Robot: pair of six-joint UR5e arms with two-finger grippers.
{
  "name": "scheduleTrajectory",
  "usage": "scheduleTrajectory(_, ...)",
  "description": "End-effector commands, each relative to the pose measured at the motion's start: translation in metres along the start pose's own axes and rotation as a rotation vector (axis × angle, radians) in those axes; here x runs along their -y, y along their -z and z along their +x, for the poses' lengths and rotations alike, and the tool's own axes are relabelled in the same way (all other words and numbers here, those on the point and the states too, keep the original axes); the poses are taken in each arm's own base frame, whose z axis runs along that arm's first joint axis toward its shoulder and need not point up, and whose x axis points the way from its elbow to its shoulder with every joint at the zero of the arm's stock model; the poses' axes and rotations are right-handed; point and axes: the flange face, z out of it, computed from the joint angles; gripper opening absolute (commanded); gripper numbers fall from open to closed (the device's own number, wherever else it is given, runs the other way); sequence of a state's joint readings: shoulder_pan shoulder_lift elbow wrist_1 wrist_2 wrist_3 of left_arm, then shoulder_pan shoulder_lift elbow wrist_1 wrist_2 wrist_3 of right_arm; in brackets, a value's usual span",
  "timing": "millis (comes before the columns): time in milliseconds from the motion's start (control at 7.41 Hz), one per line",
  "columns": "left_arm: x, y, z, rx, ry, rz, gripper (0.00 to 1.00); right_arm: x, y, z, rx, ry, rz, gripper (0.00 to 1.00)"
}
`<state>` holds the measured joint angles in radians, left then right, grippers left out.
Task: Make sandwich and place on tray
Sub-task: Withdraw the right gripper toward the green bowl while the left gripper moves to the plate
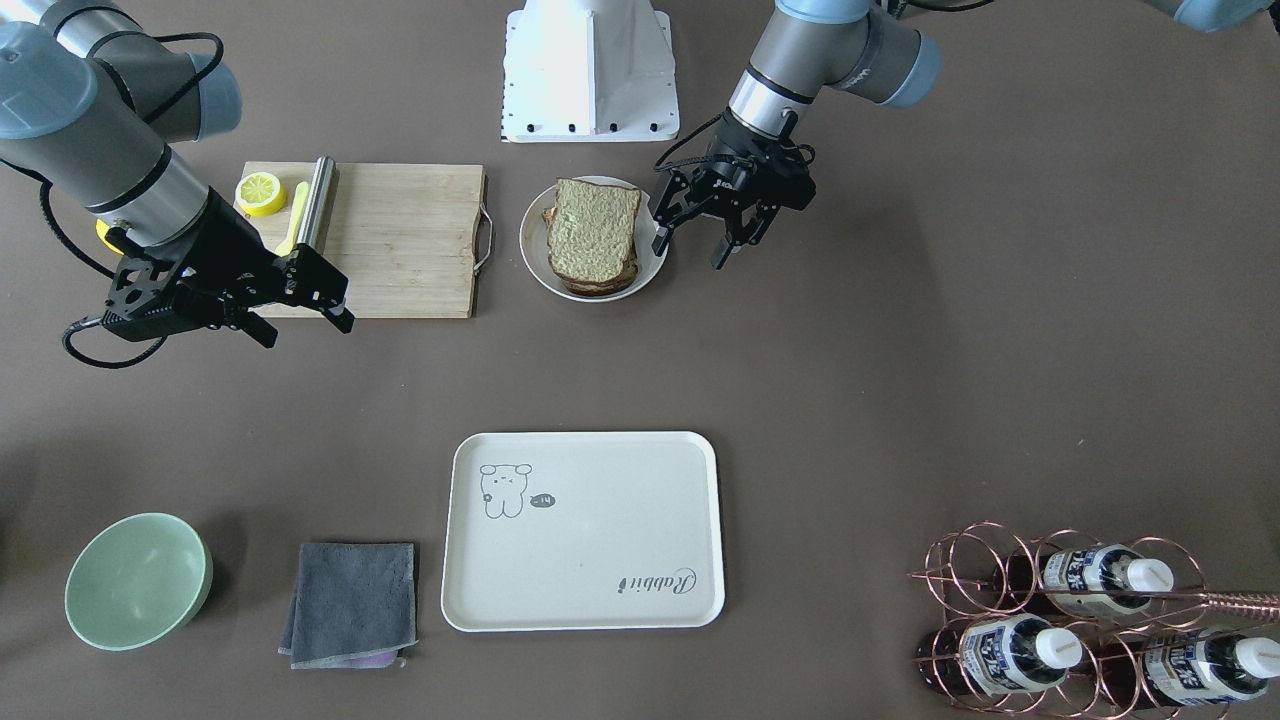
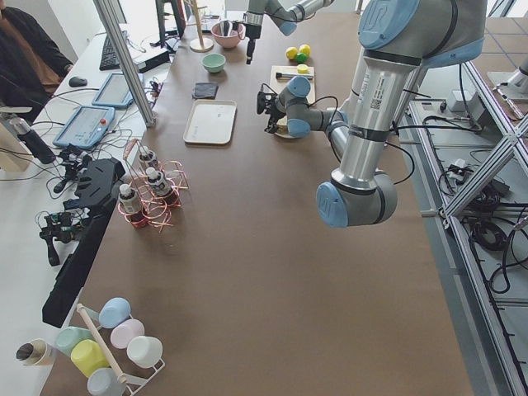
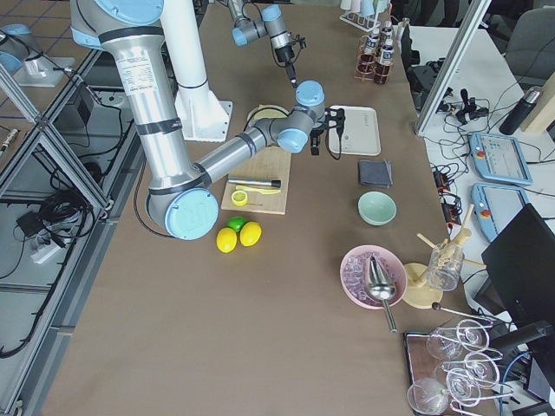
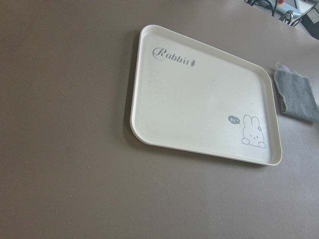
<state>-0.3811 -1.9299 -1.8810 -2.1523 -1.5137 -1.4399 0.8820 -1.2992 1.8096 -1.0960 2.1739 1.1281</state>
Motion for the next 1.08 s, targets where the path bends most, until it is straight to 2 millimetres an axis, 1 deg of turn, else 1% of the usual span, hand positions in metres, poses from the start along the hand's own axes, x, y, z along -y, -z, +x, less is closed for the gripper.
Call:
scheduleTrajectory(0, -0.036, -0.016, -0.008, 0.031, 0.005, -0.027, 0.63, 0.008, 0.006, 0.020, -0.029, 0.014, -0.012, 1.00)
scheduleTrajectory(135, -0.039, -0.022, -0.012, 0.044, 0.009, -0.032, 0.59, 0.008, 0.006, 0.021, -0.030, 0.013, -0.013, 1.00)
scheduleTrajectory(270, -0.053, -0.025, -0.011, 0.047, -0.002, -0.036, 0.58, 0.007, 0.006, 0.022, -0.030, 0.013, -0.011, 1.00)
scheduleTrajectory(405, -0.077, -0.032, -0.010, 0.047, -0.018, -0.034, 0.57, 0.007, 0.006, 0.024, -0.032, 0.013, -0.011, 1.00)
scheduleTrajectory(674, -0.098, -0.039, -0.013, 0.056, -0.015, -0.043, 0.56, 0.007, 0.006, 0.023, -0.029, 0.012, -0.009, 1.00)
scheduleTrajectory(809, -0.100, -0.041, -0.014, 0.060, -0.017, -0.046, 0.54, 0.007, 0.007, 0.023, -0.027, 0.013, -0.010, 1.00)
scheduleTrajectory(944, -0.103, -0.041, -0.015, 0.061, -0.019, -0.050, 0.47, 0.007, 0.007, 0.023, -0.027, 0.010, -0.010, 1.00)
